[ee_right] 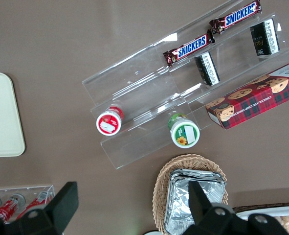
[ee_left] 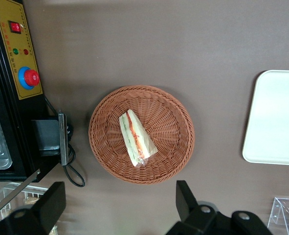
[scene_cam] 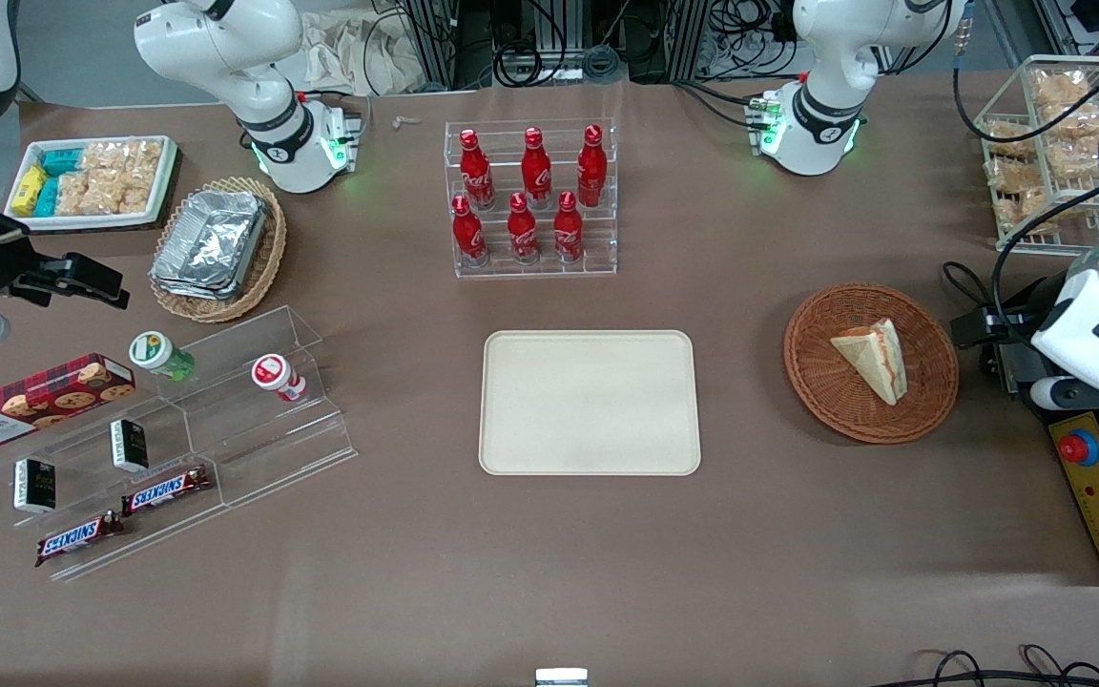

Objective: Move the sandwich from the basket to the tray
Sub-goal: 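Move the left gripper over the wicker basket toward the wrapped sandwich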

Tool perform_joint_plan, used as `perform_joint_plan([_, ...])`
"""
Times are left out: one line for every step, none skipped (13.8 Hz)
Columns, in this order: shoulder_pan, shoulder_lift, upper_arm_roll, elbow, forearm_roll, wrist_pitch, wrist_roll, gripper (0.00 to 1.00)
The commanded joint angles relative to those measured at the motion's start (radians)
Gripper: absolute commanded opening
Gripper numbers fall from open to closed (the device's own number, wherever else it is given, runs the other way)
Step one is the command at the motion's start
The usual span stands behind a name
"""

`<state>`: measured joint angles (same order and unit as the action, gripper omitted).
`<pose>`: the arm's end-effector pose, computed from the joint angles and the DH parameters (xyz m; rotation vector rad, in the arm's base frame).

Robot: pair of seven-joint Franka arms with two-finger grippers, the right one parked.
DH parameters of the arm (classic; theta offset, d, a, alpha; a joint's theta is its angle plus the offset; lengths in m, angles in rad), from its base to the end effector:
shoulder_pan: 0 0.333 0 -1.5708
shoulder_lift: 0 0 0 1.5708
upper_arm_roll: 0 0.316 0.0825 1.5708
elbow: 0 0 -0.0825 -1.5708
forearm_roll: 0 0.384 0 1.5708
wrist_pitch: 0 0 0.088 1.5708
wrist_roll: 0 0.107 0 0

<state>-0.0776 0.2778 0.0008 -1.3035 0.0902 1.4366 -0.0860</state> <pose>0.6215 -0.0373 0.5746 -3.0327 -0.0224 0.2079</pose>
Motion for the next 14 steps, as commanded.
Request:
perform_joint_plan([-0.008, 0.006, 0.007, 0.023, -0.013, -0.015, -0.006, 1.00])
perform_joint_plan([-0.008, 0.007, 0.007, 0.023, -0.013, -0.015, 0.002, 1.00])
perform_joint_plan([-0.008, 0.006, 0.007, 0.023, -0.013, -0.015, 0.006, 1.00])
perform_joint_plan([-0.008, 0.007, 0.007, 0.021, -0.012, -0.015, 0.003, 1.00])
perform_joint_plan([-0.008, 0.009, 0.007, 0.020, -0.010, -0.015, -0.004, 1.00])
perform_joint_plan([-0.008, 0.004, 0.008, 0.009, -0.009, -0.016, -0.004, 1.00])
perform_joint_plan([-0.008, -0.003, 0.010, -0.008, -0.007, -0.027, 0.002, 1.00])
perform_joint_plan([-0.008, -0.021, 0.011, -0.044, -0.007, -0.025, 0.002, 1.00])
perform_joint_plan([-0.008, -0.037, 0.013, -0.087, -0.004, -0.024, -0.003, 1.00])
perform_joint_plan([-0.008, -0.067, 0.013, -0.139, -0.003, -0.009, -0.003, 1.00])
perform_joint_plan([-0.008, -0.097, 0.015, -0.193, -0.001, 0.020, -0.003, 1.00])
perform_joint_plan([-0.008, -0.129, 0.016, -0.250, -0.001, 0.053, -0.008, 1.00])
perform_joint_plan([-0.008, -0.162, 0.016, -0.308, 0.000, 0.085, -0.008, 1.00])
perform_joint_plan([-0.007, -0.207, 0.019, -0.372, 0.000, 0.119, -0.009, 1.00])
